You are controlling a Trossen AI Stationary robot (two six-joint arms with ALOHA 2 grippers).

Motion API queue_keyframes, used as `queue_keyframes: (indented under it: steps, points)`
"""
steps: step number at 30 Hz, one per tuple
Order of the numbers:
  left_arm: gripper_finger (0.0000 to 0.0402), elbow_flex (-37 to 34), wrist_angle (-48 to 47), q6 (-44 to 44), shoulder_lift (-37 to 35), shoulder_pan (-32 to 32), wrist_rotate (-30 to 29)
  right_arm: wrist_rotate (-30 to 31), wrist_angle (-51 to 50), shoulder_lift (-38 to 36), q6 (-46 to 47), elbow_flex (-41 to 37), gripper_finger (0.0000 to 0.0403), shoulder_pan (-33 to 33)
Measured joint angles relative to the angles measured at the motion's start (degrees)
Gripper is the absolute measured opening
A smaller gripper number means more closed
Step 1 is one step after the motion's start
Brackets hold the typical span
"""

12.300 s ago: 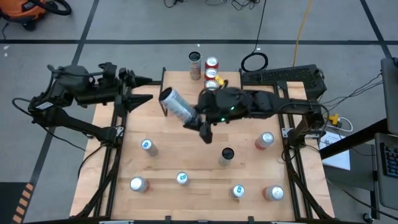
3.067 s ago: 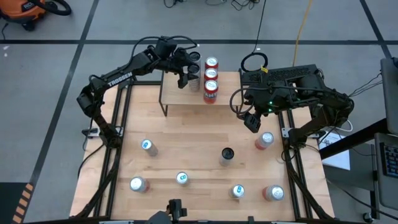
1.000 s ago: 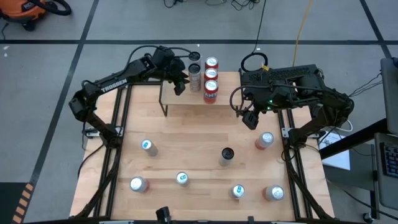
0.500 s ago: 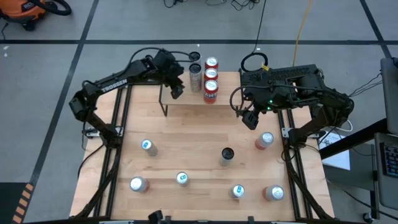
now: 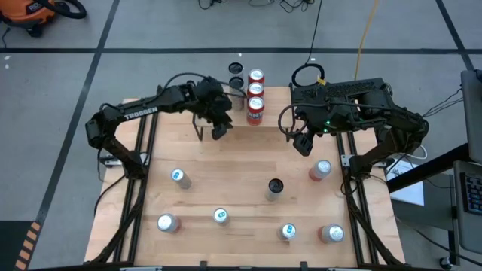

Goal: Place canned beverage on shelf
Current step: Put the left white and yellow soda can aligned with the other white and yellow soda can on the shelf

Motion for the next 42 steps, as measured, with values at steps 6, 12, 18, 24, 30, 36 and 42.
queue_keyframes:
  steps: [6, 12, 18, 24, 30, 36, 42]
  points:
    - [0.0127, 0.0, 3.84, -2.09, 0.0, -4.7, -11.16, -0.09, 0.0, 0.0, -0.04, 0.0, 0.029, 0.0]
    - [0.0127, 0.0, 11.0, -2.59, -0.04, -5.17, -11.76, 0.07, -0.02, 0.0, -1.09, 0.0, 0.029, 0.0]
    - [0.0127, 0.02, 14.93, -2.55, -0.04, -2.99, -14.32, 1.33, -0.01, 0.0, -1.31, 0.0, 0.029, -0.37]
    - [0.0127, 0.07, 16.89, -2.08, 0.7, -0.99, -14.27, 1.51, -0.02, 0.0, -1.78, 0.0, 0.029, -0.42]
    - [0.0127, 0.1, 18.6, 0.47, 1.56, -0.62, -14.21, 1.51, -0.02, 0.0, -2.62, 0.0, 0.029, -0.39]
    - [0.0127, 0.09, 20.02, 0.48, 2.52, -0.56, -14.32, 1.51, -0.04, 0.0, -2.62, 0.0, 0.029, -0.39]
    - [0.0127, 0.07, 19.61, 0.55, 3.89, -0.59, -16.18, 1.51, -0.04, 0.0, -2.39, 0.0, 0.029, -0.39]
